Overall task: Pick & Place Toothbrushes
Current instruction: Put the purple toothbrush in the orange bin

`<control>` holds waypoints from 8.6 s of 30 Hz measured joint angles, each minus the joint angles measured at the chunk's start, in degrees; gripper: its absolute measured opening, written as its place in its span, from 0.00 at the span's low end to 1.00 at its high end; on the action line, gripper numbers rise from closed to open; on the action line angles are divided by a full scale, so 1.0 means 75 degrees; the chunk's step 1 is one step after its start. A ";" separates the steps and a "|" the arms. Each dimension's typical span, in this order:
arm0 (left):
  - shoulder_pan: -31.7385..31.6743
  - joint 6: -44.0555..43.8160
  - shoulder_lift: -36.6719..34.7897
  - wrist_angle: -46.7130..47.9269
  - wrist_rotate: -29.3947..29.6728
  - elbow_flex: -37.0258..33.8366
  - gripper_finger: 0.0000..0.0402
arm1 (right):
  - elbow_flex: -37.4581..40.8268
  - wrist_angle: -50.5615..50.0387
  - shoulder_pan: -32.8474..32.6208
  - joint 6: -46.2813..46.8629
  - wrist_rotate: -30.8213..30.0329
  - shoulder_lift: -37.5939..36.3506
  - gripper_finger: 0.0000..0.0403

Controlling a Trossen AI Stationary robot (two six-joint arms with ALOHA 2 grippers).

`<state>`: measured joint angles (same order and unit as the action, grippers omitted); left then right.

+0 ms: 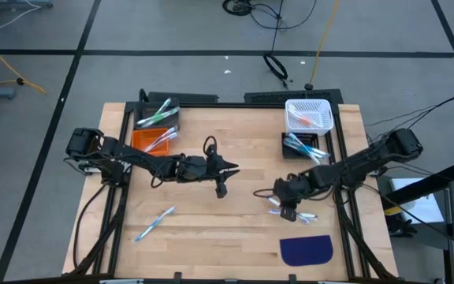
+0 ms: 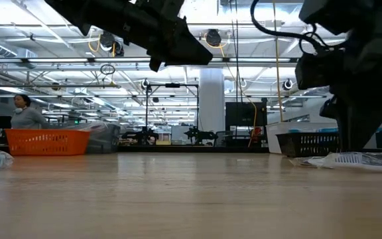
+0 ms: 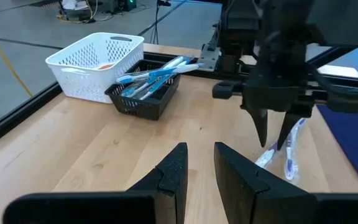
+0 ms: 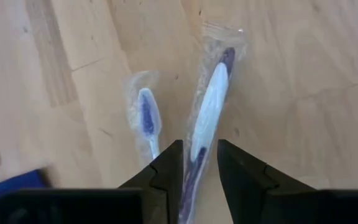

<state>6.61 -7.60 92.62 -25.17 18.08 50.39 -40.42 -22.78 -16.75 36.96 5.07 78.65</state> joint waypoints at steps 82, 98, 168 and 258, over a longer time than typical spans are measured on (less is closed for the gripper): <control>-0.0015 -0.0006 0.0000 -0.1912 -0.0687 0.0000 0.20 | 0.0038 0.8195 0.0447 -0.5816 -0.3839 -0.0923 0.03; -0.0029 -0.0070 0.0000 -0.2132 -0.0821 0.0000 0.20 | 0.0032 0.9285 0.0934 -0.5577 -0.2844 -0.0478 0.03; -0.0122 -0.2428 -0.3473 0.8153 0.3143 0.0062 0.01 | 0.0032 0.8281 0.0935 -0.5422 -0.2843 -0.0475 0.22; -0.3688 -0.3396 -0.1782 1.1410 0.2788 -0.1105 0.42 | 0.0032 0.7905 0.0935 -0.5437 -0.2851 -0.0475 0.22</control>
<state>-21.05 -33.06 79.26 60.40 38.99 42.10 -40.18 36.51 -9.74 -3.82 -16.32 75.09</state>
